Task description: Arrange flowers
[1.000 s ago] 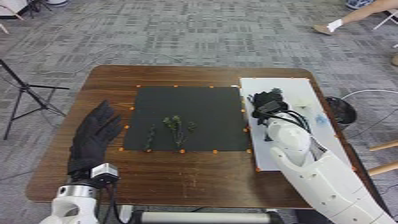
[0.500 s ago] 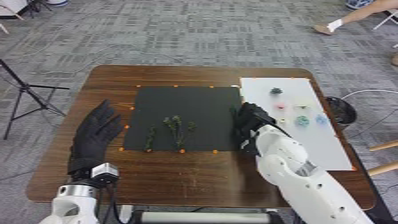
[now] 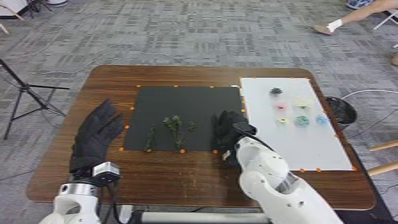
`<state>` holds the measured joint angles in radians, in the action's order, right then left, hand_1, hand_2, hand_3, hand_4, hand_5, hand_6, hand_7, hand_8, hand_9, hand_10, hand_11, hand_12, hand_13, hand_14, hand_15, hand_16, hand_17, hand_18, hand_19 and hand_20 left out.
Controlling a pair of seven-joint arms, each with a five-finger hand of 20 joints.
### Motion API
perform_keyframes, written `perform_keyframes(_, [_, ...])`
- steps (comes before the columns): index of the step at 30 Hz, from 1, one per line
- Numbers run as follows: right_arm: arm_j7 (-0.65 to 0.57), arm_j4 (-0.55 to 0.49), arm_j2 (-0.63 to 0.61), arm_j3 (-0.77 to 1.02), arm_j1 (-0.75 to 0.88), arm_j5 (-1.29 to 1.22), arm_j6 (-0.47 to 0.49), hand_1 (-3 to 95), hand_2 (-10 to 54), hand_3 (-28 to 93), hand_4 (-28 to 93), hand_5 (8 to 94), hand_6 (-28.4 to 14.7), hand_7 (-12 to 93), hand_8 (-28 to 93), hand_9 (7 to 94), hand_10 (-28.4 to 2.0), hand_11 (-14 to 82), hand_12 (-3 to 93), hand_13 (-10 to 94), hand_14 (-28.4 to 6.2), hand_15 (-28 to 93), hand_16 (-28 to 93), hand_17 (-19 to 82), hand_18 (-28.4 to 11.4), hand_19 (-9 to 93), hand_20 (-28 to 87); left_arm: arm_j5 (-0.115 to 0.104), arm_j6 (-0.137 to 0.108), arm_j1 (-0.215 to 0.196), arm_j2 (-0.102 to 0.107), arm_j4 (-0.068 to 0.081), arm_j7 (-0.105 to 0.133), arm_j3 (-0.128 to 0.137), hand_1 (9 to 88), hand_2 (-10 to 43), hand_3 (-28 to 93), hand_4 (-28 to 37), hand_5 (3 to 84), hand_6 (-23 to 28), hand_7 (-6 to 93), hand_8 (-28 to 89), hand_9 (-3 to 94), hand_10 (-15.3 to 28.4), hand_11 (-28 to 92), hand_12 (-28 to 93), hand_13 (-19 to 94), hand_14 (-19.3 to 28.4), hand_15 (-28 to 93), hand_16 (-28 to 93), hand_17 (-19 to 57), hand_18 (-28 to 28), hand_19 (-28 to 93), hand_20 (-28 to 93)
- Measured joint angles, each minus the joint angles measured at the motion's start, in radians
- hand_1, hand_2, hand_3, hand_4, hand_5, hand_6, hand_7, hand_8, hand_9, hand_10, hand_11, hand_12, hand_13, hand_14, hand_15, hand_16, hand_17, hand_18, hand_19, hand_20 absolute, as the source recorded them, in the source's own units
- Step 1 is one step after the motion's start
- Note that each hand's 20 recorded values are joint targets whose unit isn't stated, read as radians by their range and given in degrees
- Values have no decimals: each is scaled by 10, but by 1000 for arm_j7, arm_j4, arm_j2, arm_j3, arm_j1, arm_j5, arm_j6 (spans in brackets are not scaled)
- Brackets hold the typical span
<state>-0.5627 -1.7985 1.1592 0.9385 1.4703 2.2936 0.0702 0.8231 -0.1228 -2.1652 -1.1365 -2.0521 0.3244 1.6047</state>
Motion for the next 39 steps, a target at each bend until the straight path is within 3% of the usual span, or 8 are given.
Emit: perform_keyframes(39, [-9,-22,36,-9,29,44,25,401,-95,786,-183,761,8,517,215,852,-75,627,480,757,-103,837,439,463,-208,932,720,0,9,4,-1,2,-8,0,243,-24,674,-275,262,15,212,-111,246,110,149,172,216,141,194,50,-121,211,446,63])
